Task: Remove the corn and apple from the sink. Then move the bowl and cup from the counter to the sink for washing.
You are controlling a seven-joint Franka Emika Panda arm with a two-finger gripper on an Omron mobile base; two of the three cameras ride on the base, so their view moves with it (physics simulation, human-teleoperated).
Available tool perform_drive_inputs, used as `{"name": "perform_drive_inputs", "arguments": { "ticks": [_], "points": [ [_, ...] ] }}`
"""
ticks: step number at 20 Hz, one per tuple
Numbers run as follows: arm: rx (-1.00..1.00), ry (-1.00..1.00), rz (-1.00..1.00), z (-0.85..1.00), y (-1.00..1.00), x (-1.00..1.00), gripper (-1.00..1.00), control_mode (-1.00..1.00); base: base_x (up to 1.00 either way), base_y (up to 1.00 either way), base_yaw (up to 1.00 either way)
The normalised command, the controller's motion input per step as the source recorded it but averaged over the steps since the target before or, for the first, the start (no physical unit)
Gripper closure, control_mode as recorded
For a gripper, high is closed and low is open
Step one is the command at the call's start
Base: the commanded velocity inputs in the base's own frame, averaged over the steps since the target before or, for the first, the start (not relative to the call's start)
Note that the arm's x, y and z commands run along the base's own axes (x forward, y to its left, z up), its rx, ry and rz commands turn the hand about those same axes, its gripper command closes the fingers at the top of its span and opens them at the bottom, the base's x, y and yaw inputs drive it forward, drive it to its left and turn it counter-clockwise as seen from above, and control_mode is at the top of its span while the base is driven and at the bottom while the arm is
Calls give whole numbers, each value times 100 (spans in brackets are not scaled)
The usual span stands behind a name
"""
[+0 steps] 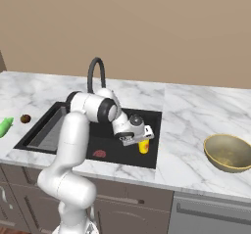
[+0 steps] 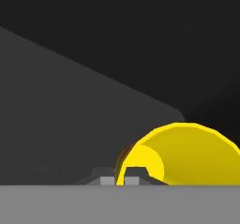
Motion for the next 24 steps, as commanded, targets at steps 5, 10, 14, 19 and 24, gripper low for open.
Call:
{"name": "perform_drive_inputs", "arguments": {
  "ticks": [5, 10, 14, 19, 24],
  "points": [
    [0, 0, 2, -10, 0, 13, 100, -100, 0, 0, 0],
    [0, -4, 3, -14, 0, 14, 100, -100, 0, 0, 0],
    [0, -2, 3, -10, 0, 15, 100, -100, 0, 0, 0],
    [0, 0, 2, -12, -2, 13, 100, -100, 0, 0, 0],
    [-3, 0, 0, -18, -4, 4, 100, -100, 0, 0, 0]
  ]
}}
